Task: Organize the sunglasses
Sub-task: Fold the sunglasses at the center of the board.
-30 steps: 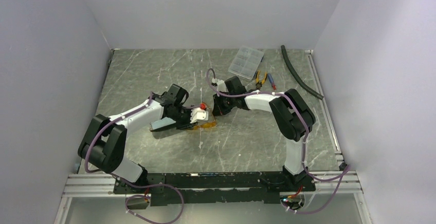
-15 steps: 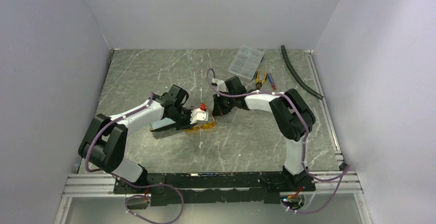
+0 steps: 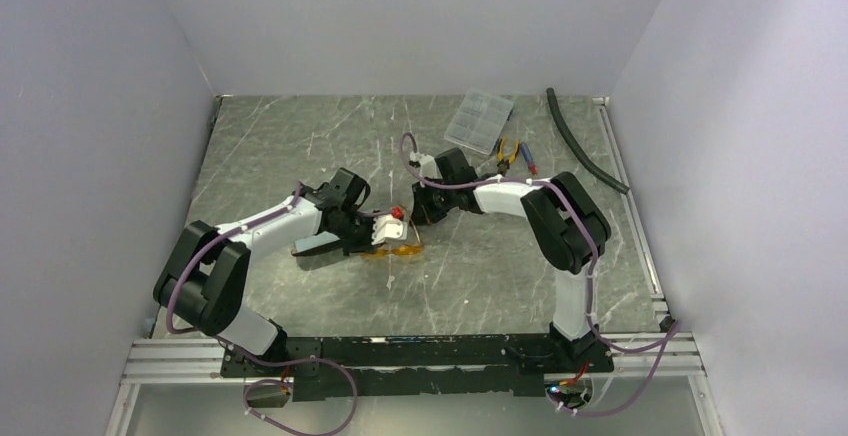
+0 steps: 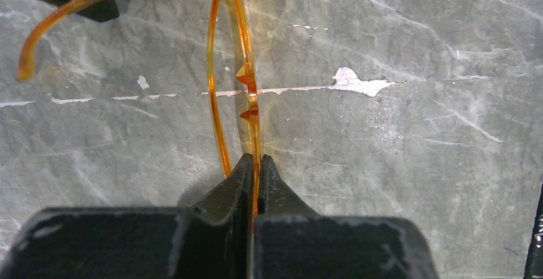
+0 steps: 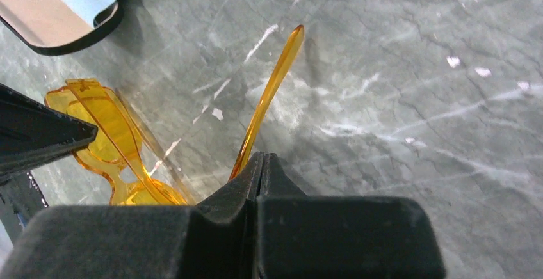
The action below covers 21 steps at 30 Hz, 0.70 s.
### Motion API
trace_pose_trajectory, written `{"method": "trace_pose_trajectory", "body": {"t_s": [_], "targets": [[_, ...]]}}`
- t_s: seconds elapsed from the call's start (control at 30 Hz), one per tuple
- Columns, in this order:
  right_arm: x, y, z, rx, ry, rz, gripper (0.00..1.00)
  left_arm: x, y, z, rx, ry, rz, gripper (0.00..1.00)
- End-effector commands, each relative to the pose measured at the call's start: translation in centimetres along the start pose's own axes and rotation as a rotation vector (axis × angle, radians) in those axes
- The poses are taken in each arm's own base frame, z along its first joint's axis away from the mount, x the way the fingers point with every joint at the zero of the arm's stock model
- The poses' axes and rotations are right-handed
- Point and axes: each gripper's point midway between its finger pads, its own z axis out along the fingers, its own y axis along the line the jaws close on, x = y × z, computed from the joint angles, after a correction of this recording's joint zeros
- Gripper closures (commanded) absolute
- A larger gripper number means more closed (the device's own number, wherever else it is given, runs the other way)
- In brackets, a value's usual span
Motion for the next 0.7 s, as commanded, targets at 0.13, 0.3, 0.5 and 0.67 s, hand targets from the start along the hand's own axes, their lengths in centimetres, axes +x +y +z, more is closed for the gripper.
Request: {"method": "trace_pose_trajectory", "body": {"t_s": [0.13, 0.3, 0.5, 0.67], "targets": [[-0.6, 2.5, 2.3, -0.029, 0.035, -0.100, 1.00, -1.6, 0.6, 0.3, 0.002, -0.048, -0.002, 0.97], [-0.4, 7.2, 1.4, -0.206, 0.039, -0.183, 1.00, -3.9, 1.3, -0.8, -0.034, -0.127, 0.020, 0.97], [1.8, 11.1, -0.3, -0.379, 0.093, -0.293, 1.00, -5.2, 1.5, -2.3, -0.067, -0.155, 0.047, 0.97], [0.9, 9.2, -1.8, -0.288, 0.046, -0.239, 1.00, -4.0, 0.6, -1.7, -0.039, -0.121, 0.019, 0.97]]}}
